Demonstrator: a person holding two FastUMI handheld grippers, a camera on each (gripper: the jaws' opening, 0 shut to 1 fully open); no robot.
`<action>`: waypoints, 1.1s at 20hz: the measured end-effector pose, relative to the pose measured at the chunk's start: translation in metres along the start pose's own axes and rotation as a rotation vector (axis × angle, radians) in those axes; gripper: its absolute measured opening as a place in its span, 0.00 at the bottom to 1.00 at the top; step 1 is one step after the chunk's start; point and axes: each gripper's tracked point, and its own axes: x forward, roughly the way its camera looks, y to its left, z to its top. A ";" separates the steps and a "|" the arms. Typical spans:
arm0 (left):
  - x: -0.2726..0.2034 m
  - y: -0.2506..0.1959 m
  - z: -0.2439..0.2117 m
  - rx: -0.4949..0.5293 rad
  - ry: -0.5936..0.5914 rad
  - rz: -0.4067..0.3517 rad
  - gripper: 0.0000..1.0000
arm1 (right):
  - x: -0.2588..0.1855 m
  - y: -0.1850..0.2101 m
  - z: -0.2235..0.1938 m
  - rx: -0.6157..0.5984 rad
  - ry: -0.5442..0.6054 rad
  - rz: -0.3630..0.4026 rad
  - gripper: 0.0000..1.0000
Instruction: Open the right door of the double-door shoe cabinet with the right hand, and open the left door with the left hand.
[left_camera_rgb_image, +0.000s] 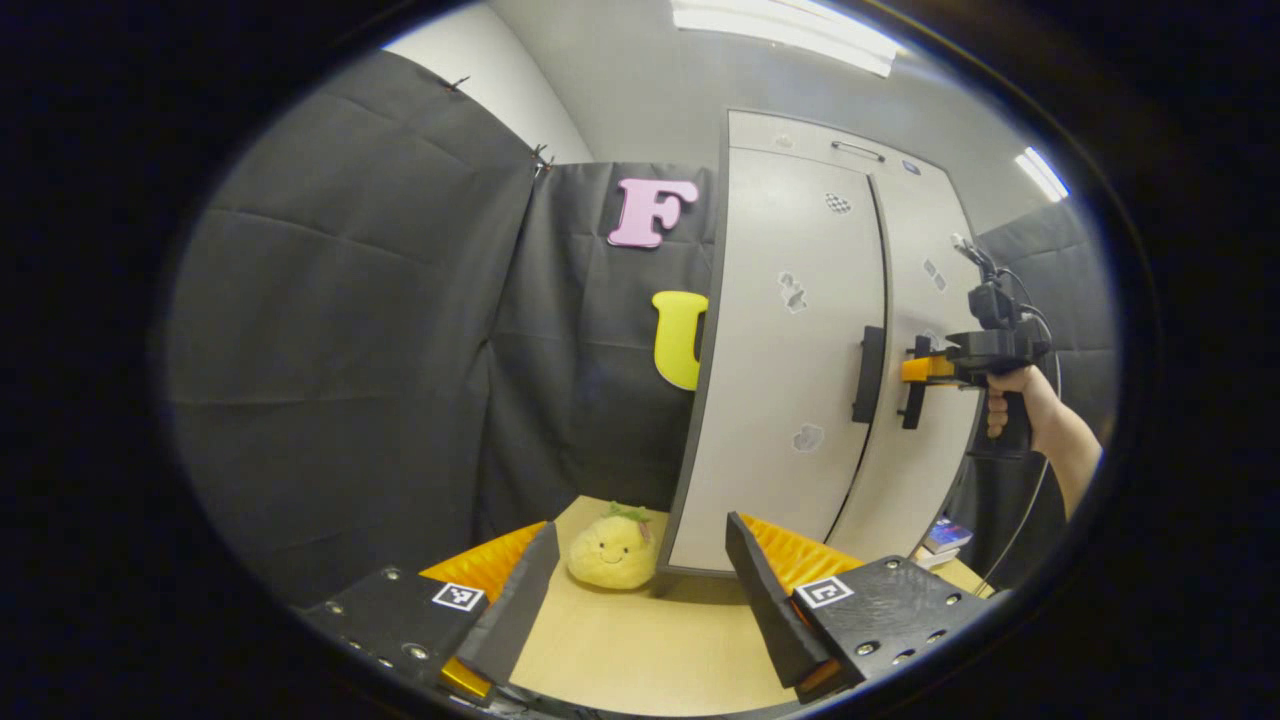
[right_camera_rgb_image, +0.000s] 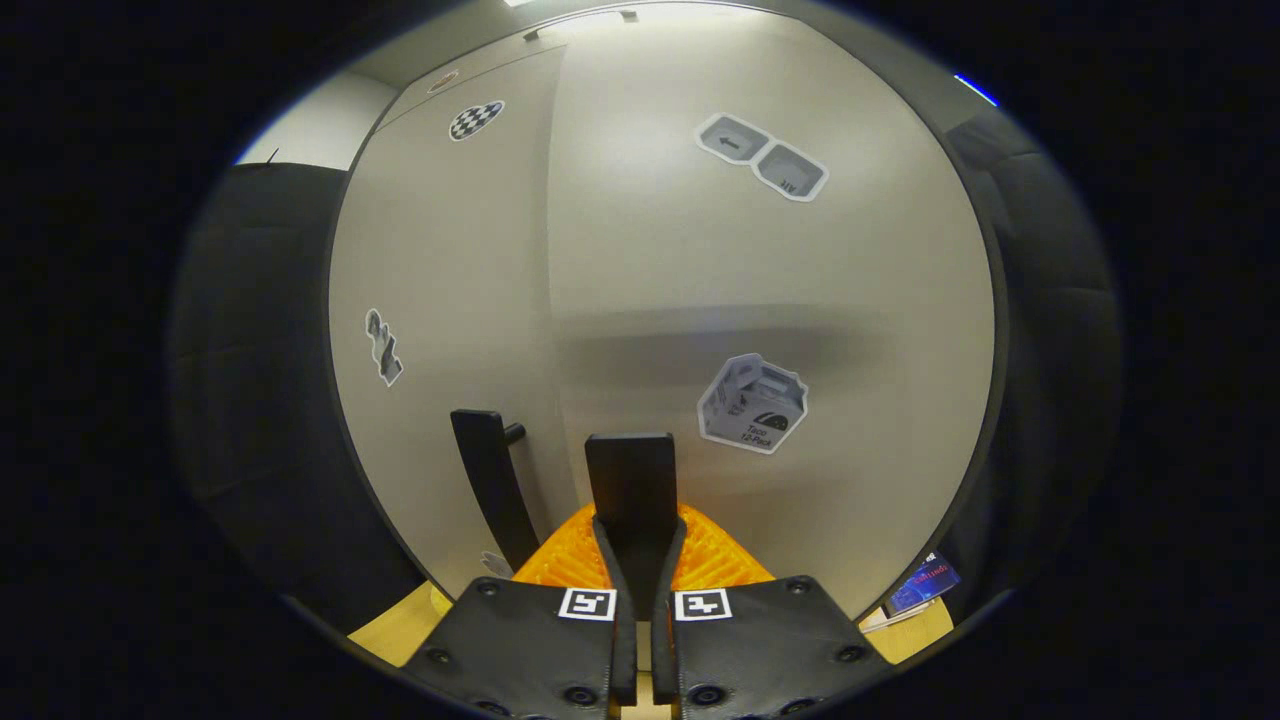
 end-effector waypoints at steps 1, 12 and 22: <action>-0.001 0.000 0.001 -0.002 0.003 0.004 0.96 | -0.007 -0.001 -0.001 -0.001 -0.009 0.006 0.08; -0.009 -0.011 0.007 0.089 -0.009 -0.011 0.96 | -0.060 -0.012 -0.009 0.009 -0.045 0.077 0.07; -0.010 -0.016 0.023 0.060 -0.108 0.018 0.96 | -0.104 -0.033 -0.013 0.030 -0.086 0.078 0.07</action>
